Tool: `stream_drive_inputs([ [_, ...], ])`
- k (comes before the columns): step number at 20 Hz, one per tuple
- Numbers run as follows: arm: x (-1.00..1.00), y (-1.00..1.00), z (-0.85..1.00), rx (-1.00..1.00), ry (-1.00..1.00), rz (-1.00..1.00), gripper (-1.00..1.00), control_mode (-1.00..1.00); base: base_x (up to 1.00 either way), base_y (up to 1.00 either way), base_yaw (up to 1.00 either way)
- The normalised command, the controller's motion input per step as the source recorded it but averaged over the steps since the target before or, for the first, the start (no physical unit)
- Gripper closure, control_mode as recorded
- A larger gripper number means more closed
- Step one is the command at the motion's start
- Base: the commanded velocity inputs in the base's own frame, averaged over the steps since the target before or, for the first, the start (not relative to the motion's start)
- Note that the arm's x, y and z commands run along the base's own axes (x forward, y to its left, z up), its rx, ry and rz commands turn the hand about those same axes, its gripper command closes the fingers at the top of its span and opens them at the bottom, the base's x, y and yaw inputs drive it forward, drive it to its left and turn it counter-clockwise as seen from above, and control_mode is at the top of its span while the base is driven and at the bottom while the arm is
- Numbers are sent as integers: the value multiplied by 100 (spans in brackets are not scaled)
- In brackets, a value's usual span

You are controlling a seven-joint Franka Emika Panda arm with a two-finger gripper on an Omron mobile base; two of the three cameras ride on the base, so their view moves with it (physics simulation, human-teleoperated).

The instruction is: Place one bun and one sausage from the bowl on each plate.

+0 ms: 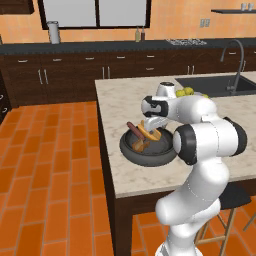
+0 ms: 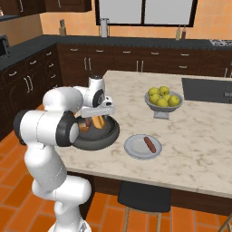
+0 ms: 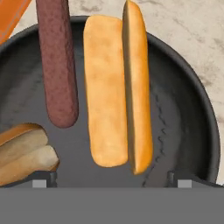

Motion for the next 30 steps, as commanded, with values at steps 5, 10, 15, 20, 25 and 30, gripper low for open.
stream_drive_inputs([
  [5,25,0,-19,0,0,0,-100,-100,0,0,0],
  [10,12,0,-29,0,1,0,-100,-100,0,0,0],
  [15,21,0,-5,6,2,0,-100,-100,0,0,0],
  [20,2,0,-11,3,0,0,-100,-100,0,0,0],
  [25,2,0,-12,2,0,0,-100,-100,0,0,0],
  [30,0,0,-21,3,0,0,100,-100,0,0,0],
])
